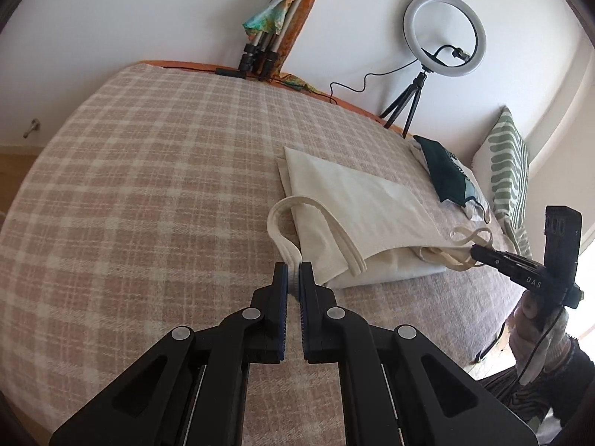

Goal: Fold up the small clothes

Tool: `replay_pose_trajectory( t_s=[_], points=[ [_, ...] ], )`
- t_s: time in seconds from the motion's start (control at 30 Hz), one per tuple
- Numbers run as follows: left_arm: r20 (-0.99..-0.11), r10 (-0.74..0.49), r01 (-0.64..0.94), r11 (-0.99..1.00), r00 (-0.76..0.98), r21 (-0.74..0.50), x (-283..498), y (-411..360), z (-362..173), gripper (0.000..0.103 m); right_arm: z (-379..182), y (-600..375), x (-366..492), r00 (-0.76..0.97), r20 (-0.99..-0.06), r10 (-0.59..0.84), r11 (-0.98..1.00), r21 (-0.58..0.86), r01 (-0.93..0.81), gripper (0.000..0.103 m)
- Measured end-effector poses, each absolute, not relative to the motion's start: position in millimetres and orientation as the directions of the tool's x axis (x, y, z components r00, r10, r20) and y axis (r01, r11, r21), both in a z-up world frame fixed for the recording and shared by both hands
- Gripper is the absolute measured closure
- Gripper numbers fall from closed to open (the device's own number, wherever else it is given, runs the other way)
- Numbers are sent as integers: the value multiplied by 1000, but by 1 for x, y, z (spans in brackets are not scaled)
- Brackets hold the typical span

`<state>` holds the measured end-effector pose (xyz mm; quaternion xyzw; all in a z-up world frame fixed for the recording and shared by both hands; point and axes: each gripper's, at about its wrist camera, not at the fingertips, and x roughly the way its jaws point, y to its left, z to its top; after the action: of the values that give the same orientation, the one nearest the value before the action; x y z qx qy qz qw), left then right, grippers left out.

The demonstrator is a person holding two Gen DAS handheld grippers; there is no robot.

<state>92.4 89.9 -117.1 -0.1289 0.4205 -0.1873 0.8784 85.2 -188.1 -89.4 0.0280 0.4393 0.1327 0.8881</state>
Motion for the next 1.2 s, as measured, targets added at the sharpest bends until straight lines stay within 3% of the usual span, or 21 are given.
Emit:
replay_pose_trajectory(
  t_s=[0.27, 0.47, 0.8, 0.87, 1.2],
  points=[
    [-749, -407, 235, 914, 523, -332, 79, 87, -127, 97, -116, -205, 72, 507, -832, 225, 974, 179, -139, 92],
    [-777, -408, 212, 913, 480, -349, 60, 95, -116, 97, -113, -226, 53, 475, -833, 283, 956, 282, -75, 89],
    [-659, -451, 261, 891, 603, -371, 79, 79, -57, 96, -45, -214, 67, 627, -726, 283, 959, 236, -159, 89],
    [-673, -474, 277, 880, 568, -386, 98, 66, -64, 90, -46, -202, 82, 619, -733, 283, 959, 210, -191, 89],
    [-794, -438, 283, 896, 423, -344, 132, 20, -129, 90, -108, -174, 122, 445, -865, 231, 964, 143, -224, 89]
  ],
)
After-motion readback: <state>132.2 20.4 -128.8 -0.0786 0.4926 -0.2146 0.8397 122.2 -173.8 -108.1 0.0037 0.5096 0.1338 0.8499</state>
